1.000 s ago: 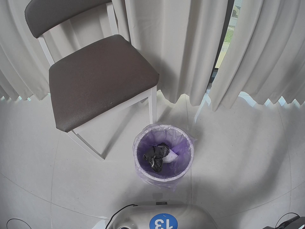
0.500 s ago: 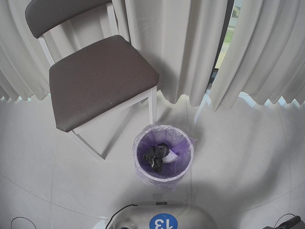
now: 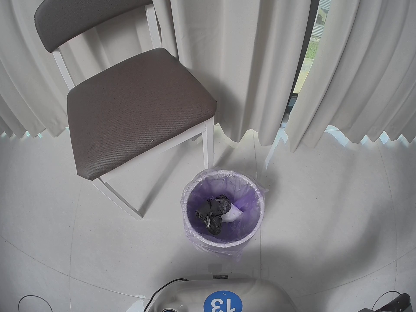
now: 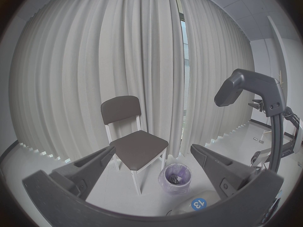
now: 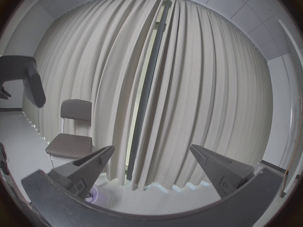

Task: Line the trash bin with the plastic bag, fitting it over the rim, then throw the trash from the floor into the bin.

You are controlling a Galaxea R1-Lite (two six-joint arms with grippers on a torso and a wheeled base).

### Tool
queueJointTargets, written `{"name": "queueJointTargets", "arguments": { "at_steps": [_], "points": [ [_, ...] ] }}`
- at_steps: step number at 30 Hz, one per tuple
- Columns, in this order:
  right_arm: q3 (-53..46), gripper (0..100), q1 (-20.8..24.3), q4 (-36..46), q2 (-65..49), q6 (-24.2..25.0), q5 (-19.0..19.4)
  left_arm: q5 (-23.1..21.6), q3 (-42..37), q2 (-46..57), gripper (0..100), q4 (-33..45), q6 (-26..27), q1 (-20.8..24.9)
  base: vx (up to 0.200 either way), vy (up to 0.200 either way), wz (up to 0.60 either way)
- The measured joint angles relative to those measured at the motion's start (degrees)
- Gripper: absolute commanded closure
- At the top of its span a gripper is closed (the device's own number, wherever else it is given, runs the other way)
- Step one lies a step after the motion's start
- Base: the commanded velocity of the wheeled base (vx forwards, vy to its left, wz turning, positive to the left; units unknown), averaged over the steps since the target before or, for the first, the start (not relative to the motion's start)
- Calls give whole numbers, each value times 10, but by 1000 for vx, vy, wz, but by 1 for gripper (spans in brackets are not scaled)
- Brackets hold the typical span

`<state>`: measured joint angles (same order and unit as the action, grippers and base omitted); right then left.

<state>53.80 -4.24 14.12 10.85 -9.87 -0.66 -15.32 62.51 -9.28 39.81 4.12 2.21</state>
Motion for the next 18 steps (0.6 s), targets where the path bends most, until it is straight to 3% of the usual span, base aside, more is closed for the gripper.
{"name": "queueJointTargets", "arguments": {
  "at_steps": [18],
  "points": [
    [0, 0, 38, 41, -91, 6, -5, -8, 1, 72, 0, 66, -1, -15, 0, 0, 0]
  ]
}}
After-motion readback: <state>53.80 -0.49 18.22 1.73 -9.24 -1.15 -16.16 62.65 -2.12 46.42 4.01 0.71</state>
